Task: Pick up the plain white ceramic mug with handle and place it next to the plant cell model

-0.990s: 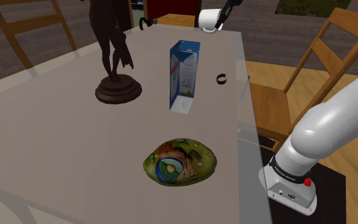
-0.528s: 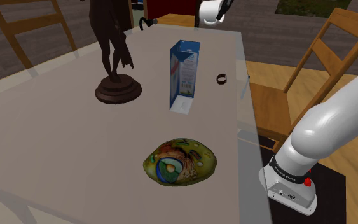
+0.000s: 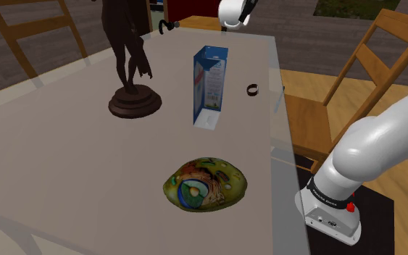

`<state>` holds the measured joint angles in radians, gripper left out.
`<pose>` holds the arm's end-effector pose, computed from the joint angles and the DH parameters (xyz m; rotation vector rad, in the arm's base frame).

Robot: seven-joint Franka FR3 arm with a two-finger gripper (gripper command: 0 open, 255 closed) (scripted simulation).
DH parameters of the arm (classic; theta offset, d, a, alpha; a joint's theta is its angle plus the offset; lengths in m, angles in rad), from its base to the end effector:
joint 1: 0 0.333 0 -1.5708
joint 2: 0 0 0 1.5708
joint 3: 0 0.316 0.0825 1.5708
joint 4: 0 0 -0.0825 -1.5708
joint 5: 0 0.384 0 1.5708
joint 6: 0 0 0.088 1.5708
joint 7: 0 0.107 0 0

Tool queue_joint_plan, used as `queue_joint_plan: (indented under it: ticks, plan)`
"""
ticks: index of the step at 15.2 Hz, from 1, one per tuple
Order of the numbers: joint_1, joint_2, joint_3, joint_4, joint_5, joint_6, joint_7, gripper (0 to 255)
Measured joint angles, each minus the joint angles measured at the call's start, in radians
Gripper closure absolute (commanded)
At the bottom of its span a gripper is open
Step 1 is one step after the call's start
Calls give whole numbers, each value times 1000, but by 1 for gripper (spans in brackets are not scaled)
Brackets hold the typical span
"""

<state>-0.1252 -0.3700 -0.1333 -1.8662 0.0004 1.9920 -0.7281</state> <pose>0.4498 -0.1336 0.7142 2.7986 0.6647 0.6715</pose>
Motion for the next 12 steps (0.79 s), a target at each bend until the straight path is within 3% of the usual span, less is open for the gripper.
queue_joint_plan:
  ticks: [12]
  plan:
    - [49, -136, 233, -111, -42, -32, 291, 255]
